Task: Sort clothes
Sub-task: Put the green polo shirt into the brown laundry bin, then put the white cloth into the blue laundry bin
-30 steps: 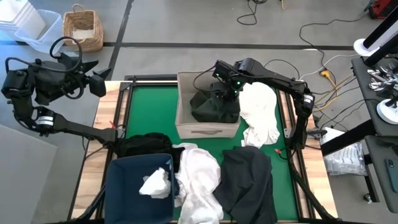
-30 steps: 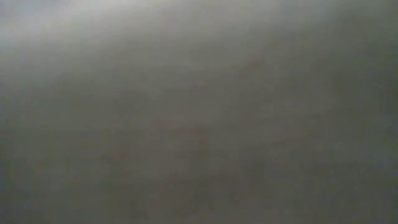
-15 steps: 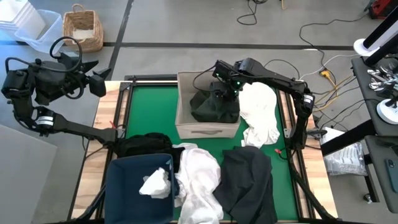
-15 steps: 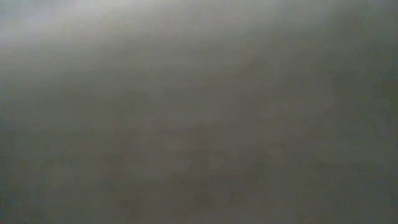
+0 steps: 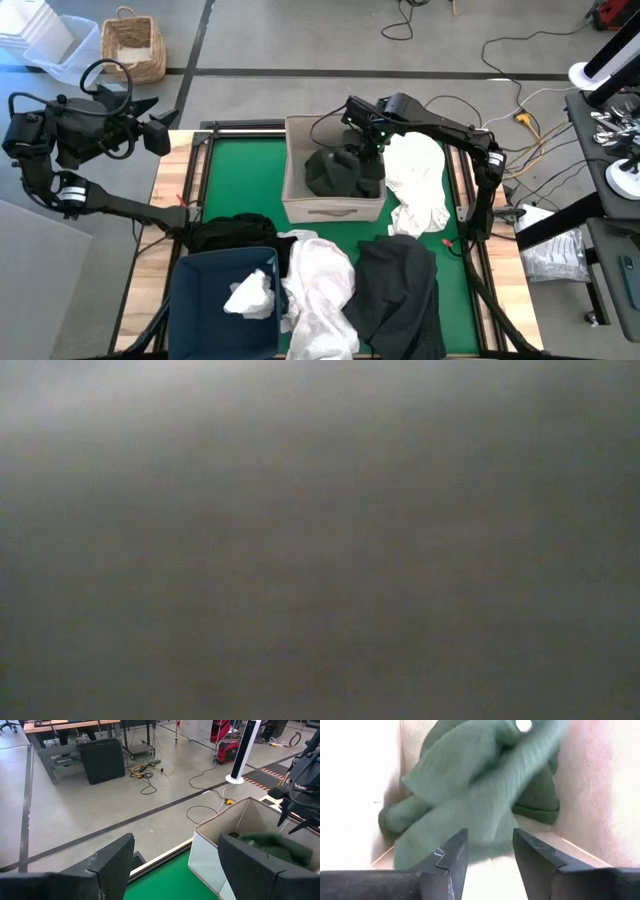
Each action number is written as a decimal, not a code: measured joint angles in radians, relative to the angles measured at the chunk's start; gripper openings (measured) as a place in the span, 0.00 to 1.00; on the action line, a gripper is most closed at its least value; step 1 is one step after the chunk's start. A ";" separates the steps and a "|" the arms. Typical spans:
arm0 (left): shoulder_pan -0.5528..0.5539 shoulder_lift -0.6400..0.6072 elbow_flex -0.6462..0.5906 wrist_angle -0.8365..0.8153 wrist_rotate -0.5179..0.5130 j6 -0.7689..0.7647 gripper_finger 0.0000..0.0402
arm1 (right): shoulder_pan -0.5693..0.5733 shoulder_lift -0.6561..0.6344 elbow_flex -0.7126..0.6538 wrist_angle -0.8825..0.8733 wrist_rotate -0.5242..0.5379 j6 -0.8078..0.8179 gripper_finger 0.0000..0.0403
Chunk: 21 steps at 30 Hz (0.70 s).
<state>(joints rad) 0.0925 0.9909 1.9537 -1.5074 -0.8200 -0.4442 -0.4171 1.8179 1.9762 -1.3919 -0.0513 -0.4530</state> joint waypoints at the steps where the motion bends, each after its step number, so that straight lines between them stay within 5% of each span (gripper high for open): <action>1: 0.000 0.000 0.000 0.000 0.000 0.000 0.66 | 0.000 0.000 0.000 0.002 0.000 0.000 0.37; 21: 0.000 0.000 -0.002 0.001 0.000 -0.014 0.66 | 0.000 -0.003 0.025 0.018 0.002 -0.001 0.32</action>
<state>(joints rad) 0.0929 0.9906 1.9522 -1.5068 -0.8200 -0.4586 -0.4171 1.8148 2.0016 -1.3735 -0.0494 -0.4543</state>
